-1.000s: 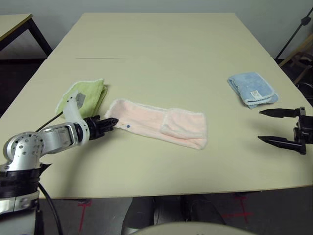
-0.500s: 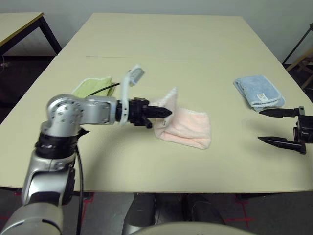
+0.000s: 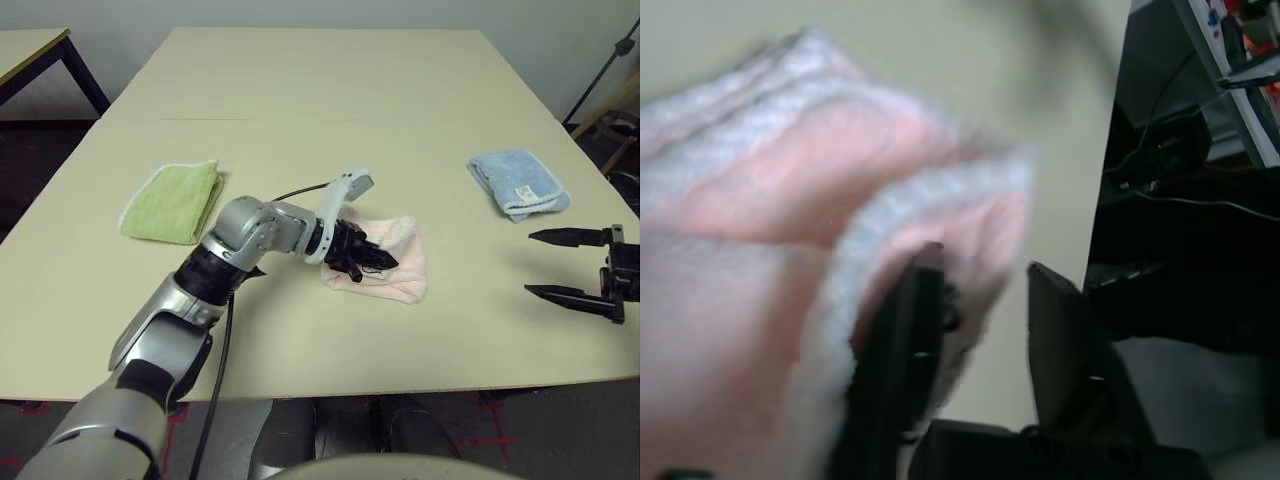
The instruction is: Fold the towel and set it aside.
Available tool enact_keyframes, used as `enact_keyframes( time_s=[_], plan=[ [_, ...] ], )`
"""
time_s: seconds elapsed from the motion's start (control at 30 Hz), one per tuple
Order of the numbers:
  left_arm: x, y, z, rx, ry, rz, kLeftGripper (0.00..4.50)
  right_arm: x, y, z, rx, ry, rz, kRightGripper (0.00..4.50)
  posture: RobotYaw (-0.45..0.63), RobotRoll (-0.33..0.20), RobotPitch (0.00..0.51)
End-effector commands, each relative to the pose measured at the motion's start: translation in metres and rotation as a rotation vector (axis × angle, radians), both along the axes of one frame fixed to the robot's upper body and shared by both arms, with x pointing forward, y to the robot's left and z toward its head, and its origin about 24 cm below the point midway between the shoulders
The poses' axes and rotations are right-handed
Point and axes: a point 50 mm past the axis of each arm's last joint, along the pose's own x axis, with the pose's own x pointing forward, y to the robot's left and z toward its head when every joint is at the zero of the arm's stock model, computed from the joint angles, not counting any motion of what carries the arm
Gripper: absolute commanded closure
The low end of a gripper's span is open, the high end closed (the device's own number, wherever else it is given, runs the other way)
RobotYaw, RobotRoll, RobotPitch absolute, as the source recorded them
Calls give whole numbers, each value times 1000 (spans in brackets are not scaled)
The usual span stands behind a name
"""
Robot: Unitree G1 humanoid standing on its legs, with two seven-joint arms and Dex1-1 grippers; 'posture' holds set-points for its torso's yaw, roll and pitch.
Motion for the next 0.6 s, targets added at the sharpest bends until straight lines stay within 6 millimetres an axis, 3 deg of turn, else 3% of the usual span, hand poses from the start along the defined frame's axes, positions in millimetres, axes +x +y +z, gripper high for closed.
enact_keyframes(
  time_s=[0.03,0.13,0.2,0.4,0.6],
  plan=[
    [-8,0,17,-23,-12,-51,1541,0,4,-7,-27,75,-24,0,62,0,112],
    [-15,7,39,-81,-25,-63,489,5,8,-9,-13,70,-65,0,70,0,111],
    [-18,16,54,-111,-36,-57,50,9,13,-8,27,86,-77,0,70,0,111],
    [-14,54,71,-101,-80,83,50,22,36,0,138,63,-60,0,85,0,106],
    [-1,92,48,-11,-139,272,50,42,85,-4,126,-20,60,0,93,0,104]
  ],
)
